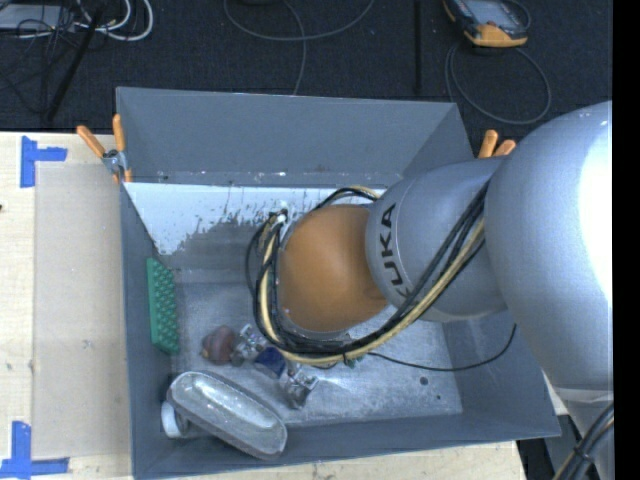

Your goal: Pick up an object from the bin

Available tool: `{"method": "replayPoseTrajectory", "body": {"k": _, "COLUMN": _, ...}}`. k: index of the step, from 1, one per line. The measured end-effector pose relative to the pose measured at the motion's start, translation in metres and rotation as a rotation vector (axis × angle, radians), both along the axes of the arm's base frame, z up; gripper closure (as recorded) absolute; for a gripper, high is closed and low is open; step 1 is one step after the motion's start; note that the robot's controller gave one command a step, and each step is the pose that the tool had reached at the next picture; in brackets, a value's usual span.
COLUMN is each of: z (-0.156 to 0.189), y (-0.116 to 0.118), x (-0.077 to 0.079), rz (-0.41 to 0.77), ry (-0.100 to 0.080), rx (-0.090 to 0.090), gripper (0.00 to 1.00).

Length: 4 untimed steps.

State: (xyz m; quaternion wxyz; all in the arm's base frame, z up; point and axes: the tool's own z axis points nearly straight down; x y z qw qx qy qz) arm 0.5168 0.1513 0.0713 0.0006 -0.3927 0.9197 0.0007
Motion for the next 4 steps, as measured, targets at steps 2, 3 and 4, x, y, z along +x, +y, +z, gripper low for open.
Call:
{"method": "replayPoseTrajectory", "body": {"k": 2, "z": 0.038, "y": -0.092, "x": 0.082, "rz": 0.093, "ry": -0.003, "rx": -0.003, "gripper": 0.0}}
{"method": "replayPoseTrajectory", "body": {"k": 3, "z": 0.013, "y": -0.028, "x": -0.003, "rz": 0.243, "ry": 0.008, "rx": 0.002, "gripper": 0.0}}
{"method": "replayPoseTrajectory", "body": {"k": 4, "z": -0.001, "y": 0.045, "x": 0.003, "rz": 0.376, "ry": 0.003, "rx": -0.002, "gripper": 0.0}}
